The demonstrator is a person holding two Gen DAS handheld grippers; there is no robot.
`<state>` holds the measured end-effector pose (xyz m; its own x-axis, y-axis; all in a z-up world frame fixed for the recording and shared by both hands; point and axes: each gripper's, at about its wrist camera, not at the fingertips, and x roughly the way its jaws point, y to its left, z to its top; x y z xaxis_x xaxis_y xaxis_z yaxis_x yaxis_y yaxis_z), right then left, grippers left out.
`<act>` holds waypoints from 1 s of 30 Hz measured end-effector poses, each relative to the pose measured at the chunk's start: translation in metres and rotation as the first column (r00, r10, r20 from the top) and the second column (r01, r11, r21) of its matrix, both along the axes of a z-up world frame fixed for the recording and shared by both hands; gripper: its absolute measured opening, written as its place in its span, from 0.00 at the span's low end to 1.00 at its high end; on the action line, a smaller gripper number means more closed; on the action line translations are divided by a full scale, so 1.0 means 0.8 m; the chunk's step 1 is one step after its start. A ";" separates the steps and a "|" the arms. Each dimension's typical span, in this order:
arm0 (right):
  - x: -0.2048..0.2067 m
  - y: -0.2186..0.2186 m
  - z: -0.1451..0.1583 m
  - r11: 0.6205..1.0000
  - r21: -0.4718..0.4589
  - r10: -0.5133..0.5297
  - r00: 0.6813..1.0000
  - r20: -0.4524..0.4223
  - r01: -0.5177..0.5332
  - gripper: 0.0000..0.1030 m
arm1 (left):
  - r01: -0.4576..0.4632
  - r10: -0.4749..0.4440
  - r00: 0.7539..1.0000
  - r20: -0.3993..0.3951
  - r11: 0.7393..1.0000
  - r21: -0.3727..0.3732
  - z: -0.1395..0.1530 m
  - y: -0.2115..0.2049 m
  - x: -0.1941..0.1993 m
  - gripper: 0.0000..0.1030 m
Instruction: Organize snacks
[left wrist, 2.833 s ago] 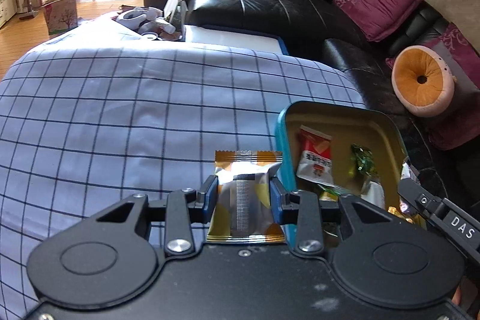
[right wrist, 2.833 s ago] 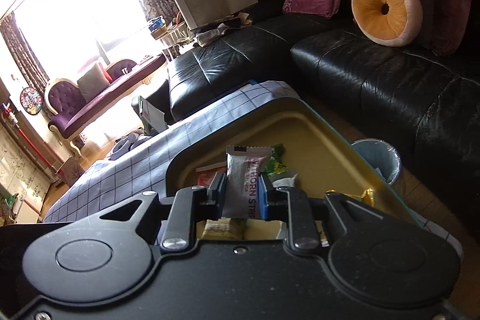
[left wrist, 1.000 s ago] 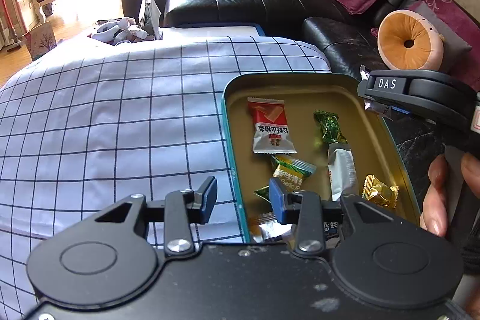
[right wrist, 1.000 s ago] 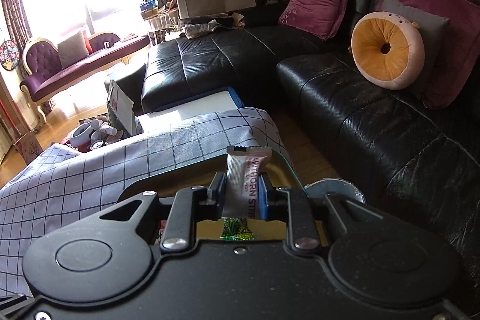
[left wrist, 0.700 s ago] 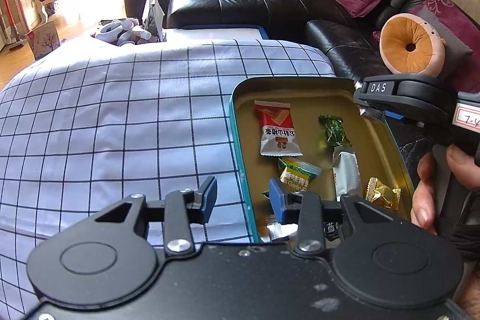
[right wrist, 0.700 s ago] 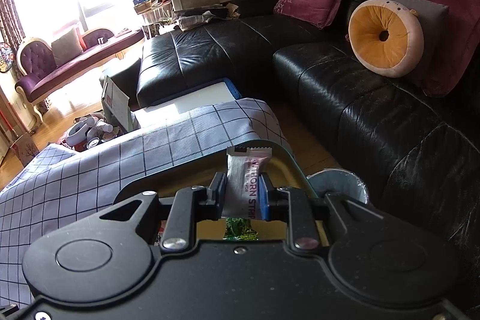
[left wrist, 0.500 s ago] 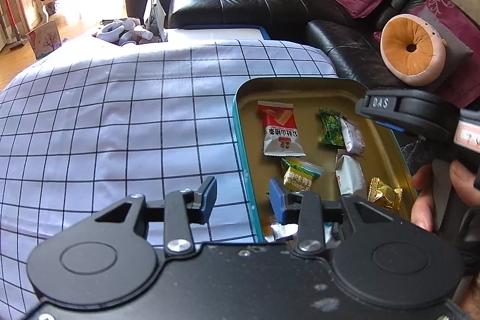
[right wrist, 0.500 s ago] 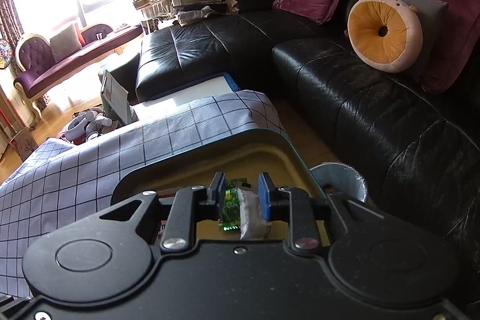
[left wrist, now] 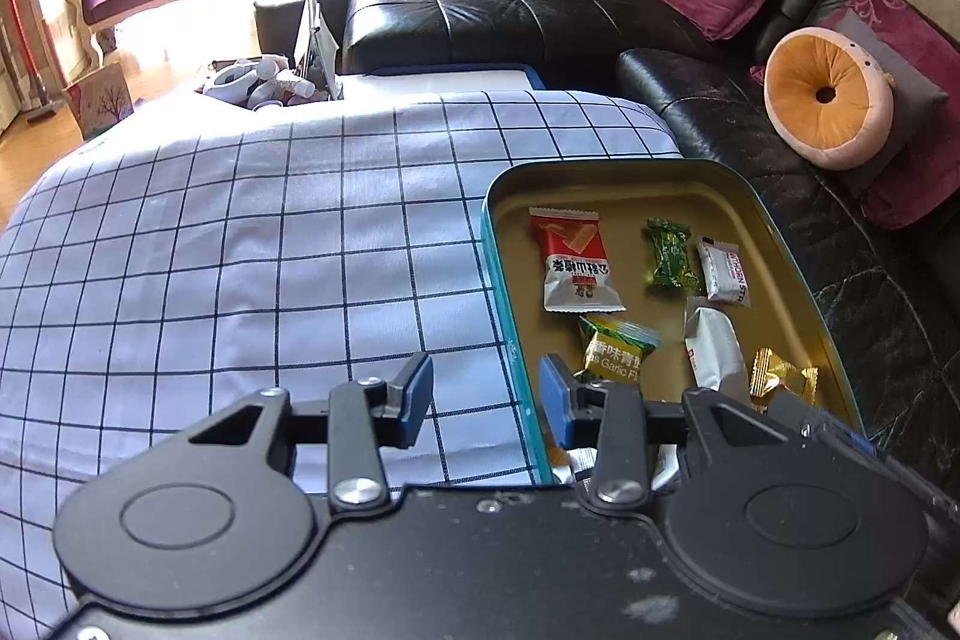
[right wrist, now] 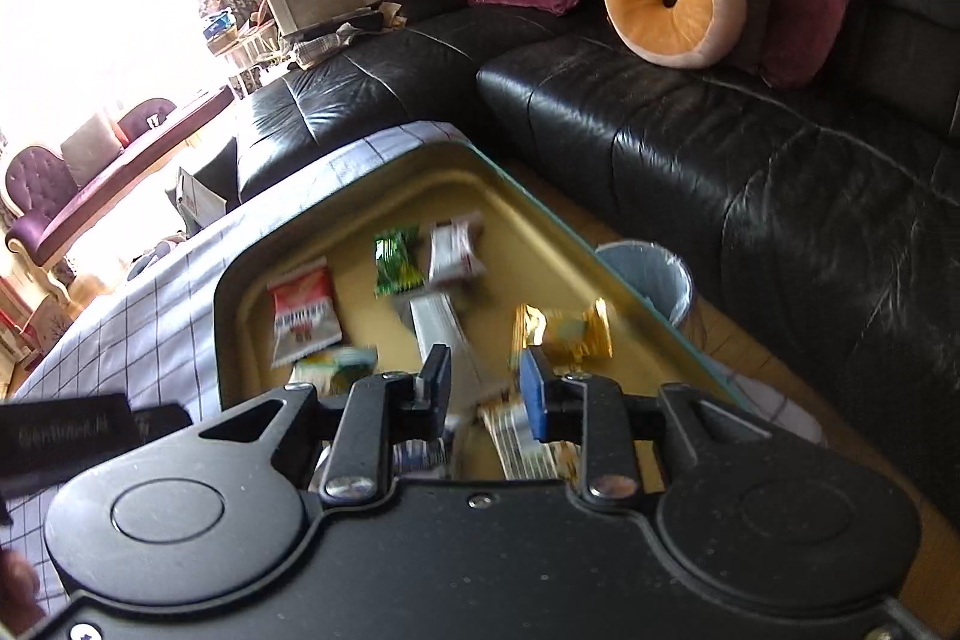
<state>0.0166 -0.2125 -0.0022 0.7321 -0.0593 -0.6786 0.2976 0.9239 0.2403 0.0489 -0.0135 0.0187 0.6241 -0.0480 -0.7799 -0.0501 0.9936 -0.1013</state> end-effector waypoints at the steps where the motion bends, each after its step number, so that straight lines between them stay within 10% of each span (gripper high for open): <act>1: -0.004 0.001 -0.001 1.000 -0.004 -0.004 1.000 0.000 0.004 0.37 | 0.004 -0.004 1.000 0.003 1.000 0.009 0.000 -0.002 -0.001 0.38; 30: -0.016 0.024 -0.007 0.997 -0.074 0.024 0.999 0.036 -0.021 0.36 | 0.041 -0.040 0.999 -0.027 0.998 0.056 -0.017 -0.002 -0.002 0.39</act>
<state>0.0038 -0.1932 -0.0079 0.7581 -0.0912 -0.6457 0.2689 0.9458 0.1821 0.0476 -0.0152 0.0050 0.6021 -0.0278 -0.7979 -0.0119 0.9990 -0.0438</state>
